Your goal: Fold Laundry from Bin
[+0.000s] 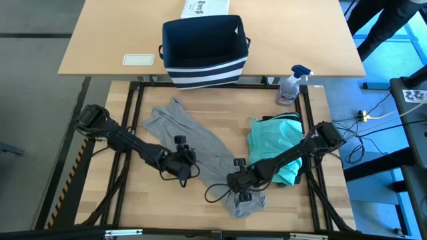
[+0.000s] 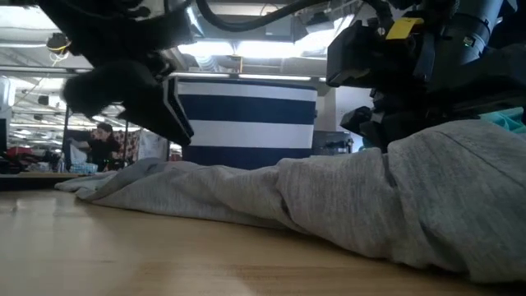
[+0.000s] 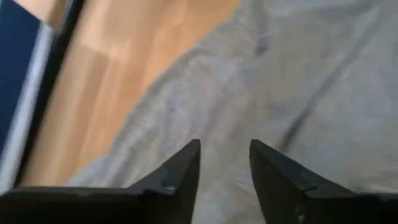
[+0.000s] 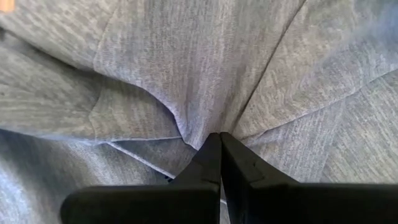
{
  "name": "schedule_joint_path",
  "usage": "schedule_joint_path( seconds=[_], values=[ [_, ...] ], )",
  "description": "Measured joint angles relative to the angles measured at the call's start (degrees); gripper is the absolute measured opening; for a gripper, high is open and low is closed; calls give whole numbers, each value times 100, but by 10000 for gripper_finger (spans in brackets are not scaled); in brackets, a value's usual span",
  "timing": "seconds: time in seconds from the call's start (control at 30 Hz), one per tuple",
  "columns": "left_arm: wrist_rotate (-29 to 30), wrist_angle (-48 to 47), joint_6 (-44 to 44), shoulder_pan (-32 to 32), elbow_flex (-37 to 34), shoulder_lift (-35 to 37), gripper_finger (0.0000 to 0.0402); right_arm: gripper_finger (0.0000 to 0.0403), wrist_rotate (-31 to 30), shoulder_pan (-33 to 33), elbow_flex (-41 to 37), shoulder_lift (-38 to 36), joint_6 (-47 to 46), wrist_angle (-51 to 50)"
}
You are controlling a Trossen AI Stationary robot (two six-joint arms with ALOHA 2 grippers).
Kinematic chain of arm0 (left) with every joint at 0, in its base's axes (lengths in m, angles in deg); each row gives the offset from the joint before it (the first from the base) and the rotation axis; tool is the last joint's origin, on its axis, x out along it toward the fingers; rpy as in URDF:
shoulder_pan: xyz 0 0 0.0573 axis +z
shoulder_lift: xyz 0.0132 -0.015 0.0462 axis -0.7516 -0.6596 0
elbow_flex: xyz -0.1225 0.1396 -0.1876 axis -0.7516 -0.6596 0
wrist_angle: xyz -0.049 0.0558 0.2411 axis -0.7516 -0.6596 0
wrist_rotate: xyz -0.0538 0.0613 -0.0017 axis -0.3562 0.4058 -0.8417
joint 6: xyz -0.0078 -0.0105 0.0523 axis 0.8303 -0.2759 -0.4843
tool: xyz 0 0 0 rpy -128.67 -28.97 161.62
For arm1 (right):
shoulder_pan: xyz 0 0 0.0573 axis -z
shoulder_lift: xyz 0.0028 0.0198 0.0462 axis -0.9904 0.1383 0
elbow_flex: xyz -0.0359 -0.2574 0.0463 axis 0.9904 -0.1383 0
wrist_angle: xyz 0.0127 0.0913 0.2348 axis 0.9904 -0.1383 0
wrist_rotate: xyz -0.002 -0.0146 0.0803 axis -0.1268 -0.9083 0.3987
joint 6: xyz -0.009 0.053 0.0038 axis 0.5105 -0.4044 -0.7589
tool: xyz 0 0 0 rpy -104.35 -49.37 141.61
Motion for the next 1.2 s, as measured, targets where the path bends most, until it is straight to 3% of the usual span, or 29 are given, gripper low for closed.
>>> schedule_joint_path(
  seconds=[0.17, 0.3, 0.47, 0.67, 0.87, 1.2],
  values=[
    [367, -35, -299, 186, 0, 148, 175, 1, 4, 0, 0, 0, 0, -11],
    [350, 296, -293, 147, 4, 424, 187, 1, 46, 0, 0, -6, -6, -26],
    [-489, 1632, -717, -297, 18, 395, 186, 1, 13, 0, -2, -276, -27, -16],
    [-612, 2942, -1699, -914, 20, -316, 185, 1, -484, 0, -2, -794, 52, -28],
    [-679, 4508, -2704, -1110, 92, -1278, 184, 1, -759, 12, 0, -887, 165, -20],
    [-1682, 4115, -3208, -916, 1321, -2364, 220, 1, -914, 62, 0, -887, 77, -2]
  ],
)
